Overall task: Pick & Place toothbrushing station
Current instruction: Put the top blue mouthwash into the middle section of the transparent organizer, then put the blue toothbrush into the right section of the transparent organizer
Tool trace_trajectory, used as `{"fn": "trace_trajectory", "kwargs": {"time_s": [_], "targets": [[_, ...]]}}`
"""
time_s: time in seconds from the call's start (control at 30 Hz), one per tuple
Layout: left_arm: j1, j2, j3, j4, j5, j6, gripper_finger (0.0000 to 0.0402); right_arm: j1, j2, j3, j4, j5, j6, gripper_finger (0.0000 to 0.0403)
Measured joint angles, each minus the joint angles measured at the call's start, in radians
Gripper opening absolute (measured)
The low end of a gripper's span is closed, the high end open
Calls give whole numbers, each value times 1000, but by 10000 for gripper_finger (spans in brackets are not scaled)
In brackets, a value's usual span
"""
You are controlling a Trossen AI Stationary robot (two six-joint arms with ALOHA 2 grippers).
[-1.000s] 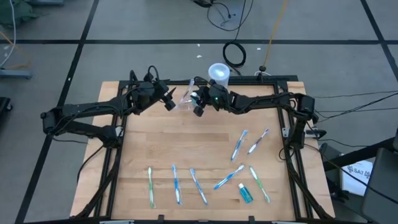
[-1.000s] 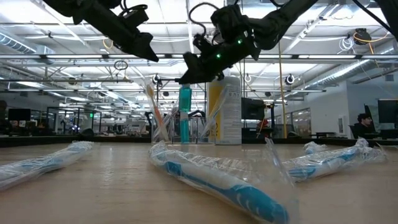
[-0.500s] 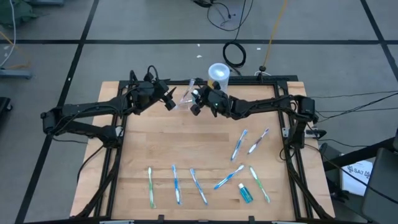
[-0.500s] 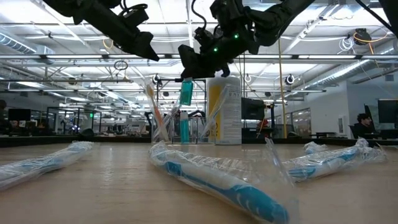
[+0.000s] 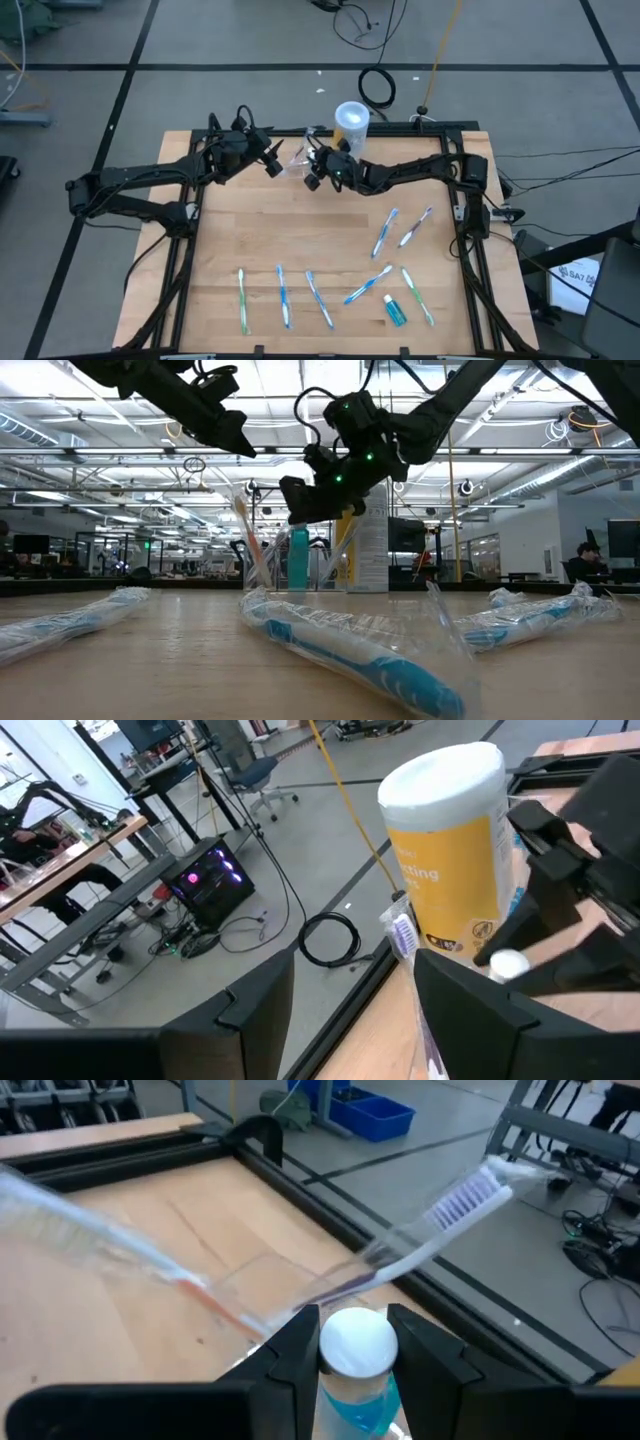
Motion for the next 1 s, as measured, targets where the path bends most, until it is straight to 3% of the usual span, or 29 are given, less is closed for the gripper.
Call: {"fn": "trace_trajectory", "kwargs": {"time_s": [0.23, 0.63, 1.0], "targets": [[0, 0, 0, 0, 0, 0, 214, -32, 0, 0, -46, -2, 34, 103], [0, 0, 0, 0, 0, -1, 214, -45, -1, 0, -26, -2, -16, 165], [0, 0, 0, 0, 0, 0, 214, -37, -12, 2, 81, -7, -86, 165]]}}
